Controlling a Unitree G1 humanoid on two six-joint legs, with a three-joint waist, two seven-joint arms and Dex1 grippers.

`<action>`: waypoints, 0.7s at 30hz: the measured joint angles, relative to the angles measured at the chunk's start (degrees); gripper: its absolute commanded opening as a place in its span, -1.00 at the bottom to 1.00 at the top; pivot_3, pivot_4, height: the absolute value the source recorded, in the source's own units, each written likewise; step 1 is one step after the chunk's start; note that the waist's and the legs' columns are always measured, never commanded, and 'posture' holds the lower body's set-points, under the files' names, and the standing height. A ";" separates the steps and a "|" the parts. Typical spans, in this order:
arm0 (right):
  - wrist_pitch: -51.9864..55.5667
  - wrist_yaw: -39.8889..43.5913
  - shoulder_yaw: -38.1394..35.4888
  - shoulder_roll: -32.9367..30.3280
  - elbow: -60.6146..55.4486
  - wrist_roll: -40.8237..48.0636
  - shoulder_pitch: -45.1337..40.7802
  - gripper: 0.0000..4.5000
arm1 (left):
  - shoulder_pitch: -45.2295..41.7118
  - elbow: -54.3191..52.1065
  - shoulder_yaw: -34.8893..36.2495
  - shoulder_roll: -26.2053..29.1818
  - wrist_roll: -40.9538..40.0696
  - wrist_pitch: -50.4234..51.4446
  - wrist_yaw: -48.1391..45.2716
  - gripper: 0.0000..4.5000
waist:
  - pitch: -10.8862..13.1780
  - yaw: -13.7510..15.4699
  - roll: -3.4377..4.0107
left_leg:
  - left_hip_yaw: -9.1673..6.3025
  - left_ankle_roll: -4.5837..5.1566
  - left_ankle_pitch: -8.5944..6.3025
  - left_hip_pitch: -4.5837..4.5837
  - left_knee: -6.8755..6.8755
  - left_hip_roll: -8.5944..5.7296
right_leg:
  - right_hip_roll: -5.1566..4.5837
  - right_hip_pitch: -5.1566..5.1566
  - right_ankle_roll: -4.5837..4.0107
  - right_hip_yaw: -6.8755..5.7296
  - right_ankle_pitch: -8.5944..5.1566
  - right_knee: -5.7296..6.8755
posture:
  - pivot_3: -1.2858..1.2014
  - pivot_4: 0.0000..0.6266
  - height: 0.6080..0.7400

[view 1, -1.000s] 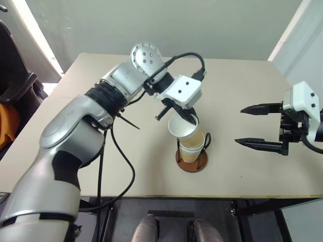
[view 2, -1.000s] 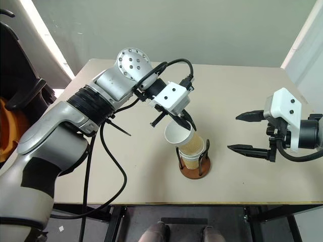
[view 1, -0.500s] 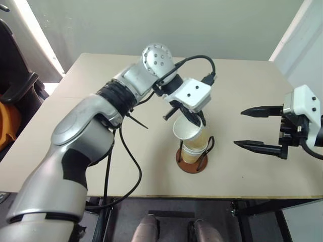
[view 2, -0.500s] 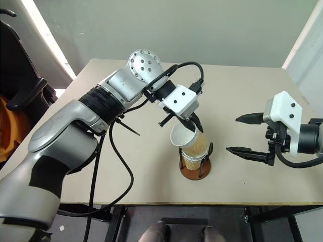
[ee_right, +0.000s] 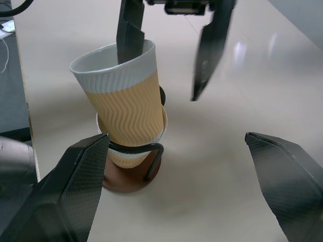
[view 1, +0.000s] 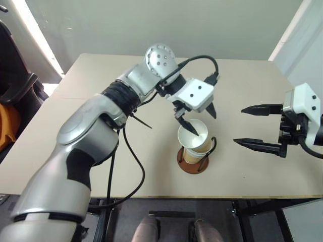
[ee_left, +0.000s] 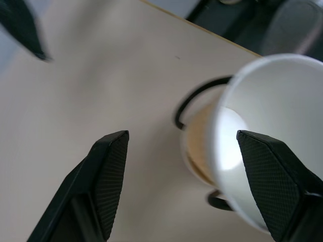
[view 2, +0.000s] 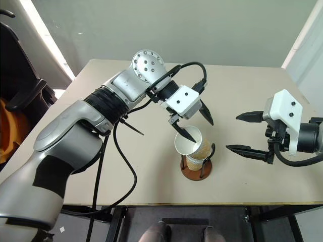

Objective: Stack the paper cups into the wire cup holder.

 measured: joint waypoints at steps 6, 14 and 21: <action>-0.29 0.55 0.13 -0.87 0.61 0.02 -0.26 1.00 | -0.78 1.58 4.37 -1.99 2.32 -0.27 0.00 0.63 | -0.02 0.00 0.04 | 0.08 0.20 -0.25 -0.02 0.29 -0.13 | -0.09 0.04 0.16 0.11 -0.06 0.01 | 0.03 -0.52 1.00; -1.61 1.76 0.68 -1.68 2.18 0.02 -1.91 1.00 | -0.71 1.12 6.28 0.39 3.27 0.22 -0.03 0.63 | -0.02 -0.03 0.05 | 0.10 0.21 -0.28 -0.01 0.29 -0.16 | -0.12 0.02 0.22 0.13 -0.09 0.00 | 0.03 -0.52 1.00; -3.30 5.20 4.48 -2.00 5.89 -0.97 -1.99 1.00 | 12.53 -12.75 8.73 19.61 -0.65 10.89 -0.22 0.63 | -0.15 -1.21 0.31 | 0.14 -0.08 -0.14 0.09 0.27 -0.17 | -0.03 -0.01 0.22 0.16 -0.10 0.04 | 0.03 -0.52 1.00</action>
